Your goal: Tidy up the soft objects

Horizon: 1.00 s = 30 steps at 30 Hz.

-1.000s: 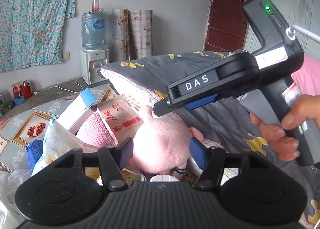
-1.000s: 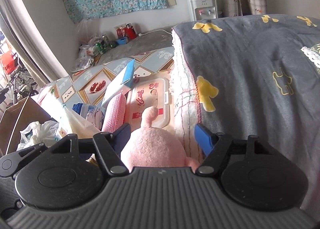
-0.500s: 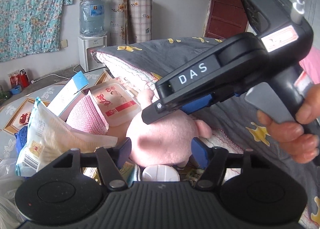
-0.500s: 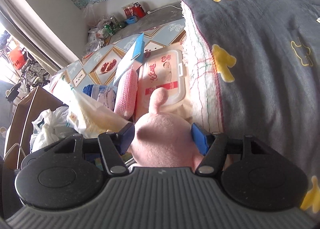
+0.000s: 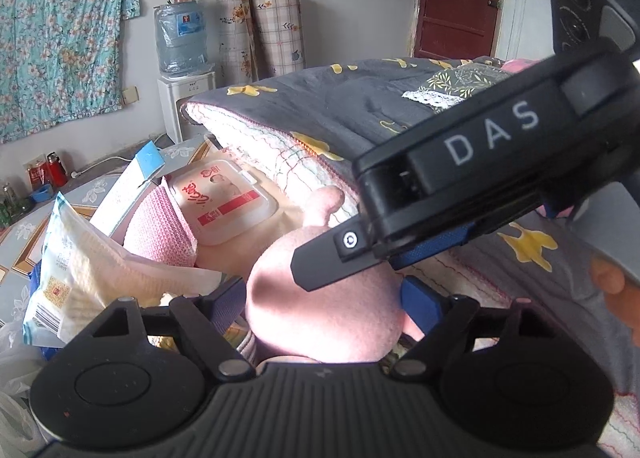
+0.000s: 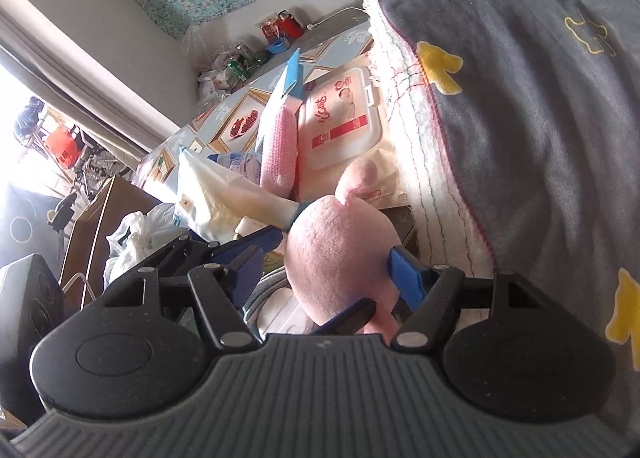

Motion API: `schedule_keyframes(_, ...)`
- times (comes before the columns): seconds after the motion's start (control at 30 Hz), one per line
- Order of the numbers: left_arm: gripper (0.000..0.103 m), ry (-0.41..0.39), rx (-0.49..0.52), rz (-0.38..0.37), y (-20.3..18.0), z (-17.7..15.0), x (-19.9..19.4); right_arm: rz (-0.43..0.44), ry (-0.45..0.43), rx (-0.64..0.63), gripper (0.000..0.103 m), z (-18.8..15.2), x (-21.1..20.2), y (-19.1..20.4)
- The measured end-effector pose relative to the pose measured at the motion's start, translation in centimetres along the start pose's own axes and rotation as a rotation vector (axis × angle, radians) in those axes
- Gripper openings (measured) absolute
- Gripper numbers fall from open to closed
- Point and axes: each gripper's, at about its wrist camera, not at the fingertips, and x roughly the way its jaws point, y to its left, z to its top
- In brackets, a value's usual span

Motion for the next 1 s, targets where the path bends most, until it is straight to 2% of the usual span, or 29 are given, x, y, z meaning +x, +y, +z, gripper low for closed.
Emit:
schedule_keyframes(0.17,0.082,0.02,-0.017,-0.019,0.3,0.0,0.7,-0.034,0.019,0.059,0.07,0.4,1.7,-1.8)
schedule_keyframes(0.3,0.082,0.026,-0.002,-0.016,0.1,-0.1,0.9,0.01,0.053,0.115,0.071,0.4,3.2,-2.8)
schedule_keyframes(0.4,0.082,0.022,-0.01,-0.018,0.2,0.3,0.9,0.024,0.038,0.139,0.071,0.3,2.9,-2.7)
schedule_keyframes(0.63,0.081,-0.024,-0.067,-0.034,0.5,1.3,-0.9,0.068,-0.023,0.144,0.071,0.0,-0.7,-1.0)
schedule_keyframes(1.0,0.077,-0.141,-0.062,-0.06,-1.4,2.1,-7.2,0.085,-0.129,0.125,0.071,-2.9,-8.0,2.2)
